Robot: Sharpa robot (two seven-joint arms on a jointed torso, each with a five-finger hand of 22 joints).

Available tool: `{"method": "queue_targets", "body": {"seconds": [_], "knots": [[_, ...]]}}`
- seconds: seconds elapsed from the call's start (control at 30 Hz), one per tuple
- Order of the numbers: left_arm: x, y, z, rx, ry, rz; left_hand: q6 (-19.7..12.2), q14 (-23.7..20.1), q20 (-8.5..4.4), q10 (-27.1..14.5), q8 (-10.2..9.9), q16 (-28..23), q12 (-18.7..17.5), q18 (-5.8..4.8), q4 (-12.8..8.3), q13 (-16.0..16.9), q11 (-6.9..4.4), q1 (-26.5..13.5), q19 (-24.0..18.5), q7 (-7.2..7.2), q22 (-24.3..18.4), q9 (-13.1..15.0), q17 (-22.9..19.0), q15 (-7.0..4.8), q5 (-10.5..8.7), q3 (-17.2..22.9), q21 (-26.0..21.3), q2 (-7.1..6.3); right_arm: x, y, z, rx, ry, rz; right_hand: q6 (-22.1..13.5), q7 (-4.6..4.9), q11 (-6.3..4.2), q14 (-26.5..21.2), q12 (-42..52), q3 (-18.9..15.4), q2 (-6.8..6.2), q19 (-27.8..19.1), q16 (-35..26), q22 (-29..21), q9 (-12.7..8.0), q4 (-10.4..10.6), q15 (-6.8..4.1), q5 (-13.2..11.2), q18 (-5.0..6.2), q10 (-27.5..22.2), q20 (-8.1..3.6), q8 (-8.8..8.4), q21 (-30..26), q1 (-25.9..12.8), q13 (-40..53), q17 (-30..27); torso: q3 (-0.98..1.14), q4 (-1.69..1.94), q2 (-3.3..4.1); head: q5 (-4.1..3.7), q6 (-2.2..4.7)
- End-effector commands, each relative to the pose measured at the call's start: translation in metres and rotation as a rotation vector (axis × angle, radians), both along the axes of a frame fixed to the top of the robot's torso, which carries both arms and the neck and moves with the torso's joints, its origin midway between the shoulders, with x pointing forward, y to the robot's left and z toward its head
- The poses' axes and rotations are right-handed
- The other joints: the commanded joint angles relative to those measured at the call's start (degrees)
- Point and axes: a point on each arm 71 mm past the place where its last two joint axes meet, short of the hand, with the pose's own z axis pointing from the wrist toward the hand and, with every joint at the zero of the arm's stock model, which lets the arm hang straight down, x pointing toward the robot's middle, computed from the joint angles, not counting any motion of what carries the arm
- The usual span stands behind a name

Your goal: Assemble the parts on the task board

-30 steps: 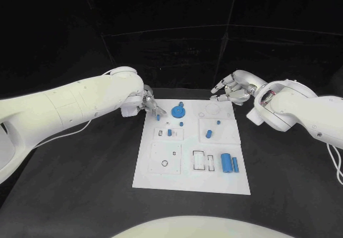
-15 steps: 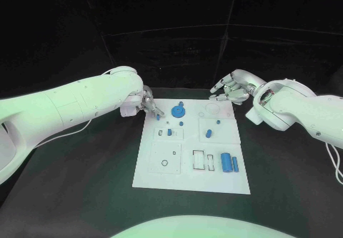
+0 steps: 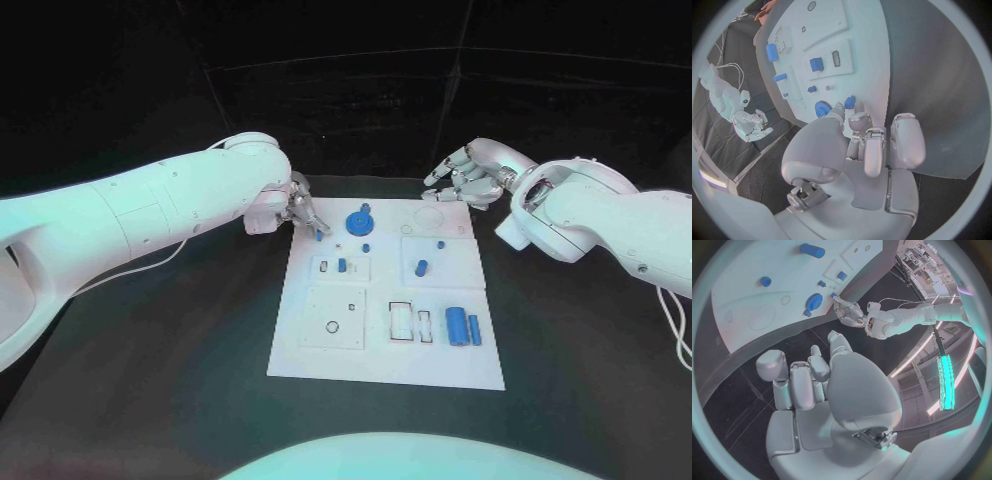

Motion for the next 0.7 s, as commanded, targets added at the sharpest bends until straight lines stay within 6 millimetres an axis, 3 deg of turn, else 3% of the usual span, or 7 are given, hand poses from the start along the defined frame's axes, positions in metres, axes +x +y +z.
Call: {"method": "queue_targets", "body": {"seconds": [0.03,0.23,0.47,0.63,0.67,0.7], "knots": [[-0.0001,-0.0027,0.0003,0.002,0.001,-0.014,0.5,6.0,0.39,-0.3,-0.2,0.2,0.2,0.42,-0.4,-0.1,-0.05,0.5,0.0,-0.05,0.1,-0.1,15.1,0.4,-0.14,0.1,-0.2,0.22,-0.0002,0.0015,0.0019,0.006,-0.008,0.009,-0.5,0.08,-0.12,1.6,0.2,0.3,0.08,0.0,-0.2,0.1,0.0,0.1,-0.4,0.3,0.78,-0.2,-0.09,0.16,-0.3,0.3,0.0,0.0,0.01,-0.01,0.03,-0.01,-0.08],[-0.0005,-0.0048,-0.0003,-0.002,0.003,-0.023,0.7,6.0,0.37,-0.2,-0.3,0.2,0.3,0.4,-1.4,-0.1,-0.11,1.9,0.0,-0.11,0.2,-0.5,15.1,0.37,-0.13,0.4,-0.2,1.09,-0.0002,0.0016,0.0018,0.006,-0.007,0.01,-0.5,0.08,-0.12,1.6,0.2,0.3,0.08,0.0,-0.2,0.0,0.0,0.1,-0.4,0.5,0.78,-0.2,-0.1,0.19,-0.3,0.3,0.0,0.0,0.0,-0.02,0.0,-0.07,-0.18],[-0.0014,-0.0074,-0.0004,-0.016,-0.003,-0.036,0.5,6.0,0.09,-0.3,-0.7,0.2,0.2,0.4,-5.6,-0.2,-0.76,8.1,0.1,-0.75,0.4,-1.3,15.1,-0.06,-0.08,4.3,-0.1,4.49,-0.0001,0.0019,0.0018,0.006,-0.007,0.011,-0.5,0.08,-0.12,1.6,0.2,0.3,0.08,0.0,-0.2,0.0,0.0,0.1,-0.4,0.5,0.78,-0.2,-0.1,0.19,-0.3,0.3,0.0,0.0,-0.03,0.06,0.01,-0.17,-0.24],[-0.0008,-0.0078,0.0001,-0.028,-0.015,-0.036,-0.2,6.0,-0.17,-0.7,-1.4,0.2,-0.4,0.36,-9.4,-0.5,-0.72,12.4,0.1,-0.66,0.6,-2.0,15.1,-0.22,-0.02,9.4,-0.1,5.71,0.0,0.002,0.0017,0.006,-0.007,0.011,-0.5,0.08,-0.12,1.6,0.2,0.3,0.08,0.0,-0.2,0.0,0.0,0.1,-0.4,0.5,0.78,-0.2,-0.1,0.19,-0.3,0.3,0.0,0.0,-0.02,0.0,-0.01,-0.06,-0.32],[-0.0006,-0.0077,0.0002,-0.031,-0.019,-0.035,-0.3,6.0,-0.15,-0.8,-1.5,0.2,-0.6,0.35,-10.2,-0.7,-0.47,12.6,0.1,-0.33,0.6,-2.3,15.1,-0.05,0.01,11.3,-0.1,5.53,0.0,0.002,0.0017,0.005,-0.007,0.011,-0.5,0.08,-0.12,1.6,0.2,0.3,0.08,0.0,-0.2,0.0,0.0,0.1,-0.4,0.5,0.78,-0.2,-0.1,0.19,-0.3,0.3,0.0,0.0,-0.01,0.0,0.0,-0.09,-0.32],[-0.0004,-0.0074,0.0004,-0.034,-0.022,-0.034,0.0,6.0,0.24,-0.6,-1.4,0.2,-0.9,0.32,-11.5,-1.1,0.36,10.6,0.1,0.24,0.8,-2.9,15.1,0.18,-0.28,16.8,-0.1,4.22,0.0,0.002,0.0017,0.005,-0.007,0.011,-0.5,0.08,-0.12,1.6,0.2,0.3,0.08,0.0,-0.2,0.0,0.0,0.1,-0.4,0.5,0.78,-0.2,-0.1,0.19,-0.3,0.3,0.0,0.0,-0.01,-0.01,-0.01,-0.11,-0.32]]}}
